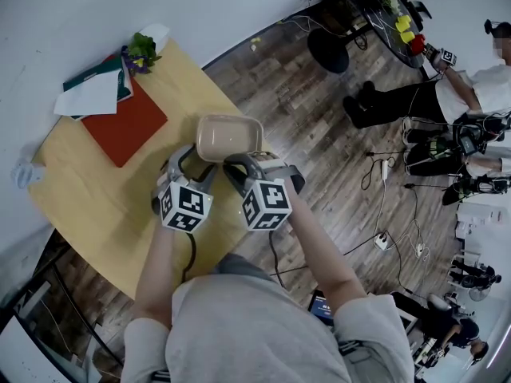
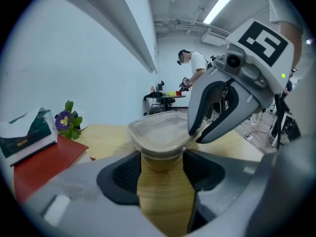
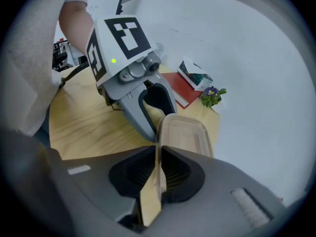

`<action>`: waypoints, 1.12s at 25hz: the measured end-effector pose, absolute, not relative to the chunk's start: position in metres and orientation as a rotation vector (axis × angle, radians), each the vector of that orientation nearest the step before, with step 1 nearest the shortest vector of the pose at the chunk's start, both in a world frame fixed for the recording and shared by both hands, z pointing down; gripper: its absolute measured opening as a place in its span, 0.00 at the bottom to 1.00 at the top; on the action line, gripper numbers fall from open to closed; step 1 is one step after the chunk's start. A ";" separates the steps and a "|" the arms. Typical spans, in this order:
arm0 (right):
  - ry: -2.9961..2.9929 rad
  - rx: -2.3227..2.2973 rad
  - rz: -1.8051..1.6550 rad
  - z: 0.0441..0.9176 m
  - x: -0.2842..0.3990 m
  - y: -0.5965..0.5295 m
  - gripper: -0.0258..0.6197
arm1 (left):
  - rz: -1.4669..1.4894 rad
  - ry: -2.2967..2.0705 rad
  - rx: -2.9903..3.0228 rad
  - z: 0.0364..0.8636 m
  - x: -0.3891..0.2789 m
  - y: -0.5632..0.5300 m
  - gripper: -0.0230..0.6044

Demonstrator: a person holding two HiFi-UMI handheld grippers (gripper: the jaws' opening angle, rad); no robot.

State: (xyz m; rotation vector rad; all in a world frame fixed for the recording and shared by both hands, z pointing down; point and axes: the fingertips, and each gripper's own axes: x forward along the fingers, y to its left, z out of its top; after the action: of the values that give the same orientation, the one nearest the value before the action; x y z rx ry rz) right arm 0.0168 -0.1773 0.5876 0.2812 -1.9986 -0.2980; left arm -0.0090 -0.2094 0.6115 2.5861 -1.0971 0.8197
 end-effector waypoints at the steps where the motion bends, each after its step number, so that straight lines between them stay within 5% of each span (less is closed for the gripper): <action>1: -1.999 0.275 -0.298 0.587 0.017 -0.177 0.10 | 0.815 -1.099 2.588 0.611 -0.009 -0.209 0.47; 28: -2.149 0.314 -0.177 0.578 0.020 -0.171 0.10 | 0.757 -1.126 2.572 0.607 -0.010 -0.197 0.39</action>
State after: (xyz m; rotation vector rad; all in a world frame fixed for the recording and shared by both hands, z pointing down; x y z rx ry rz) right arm 0.0195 -0.1707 0.5779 0.3138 -2.1493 -0.1770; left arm -0.0100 -0.1969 0.6069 2.5718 -1.1260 0.7567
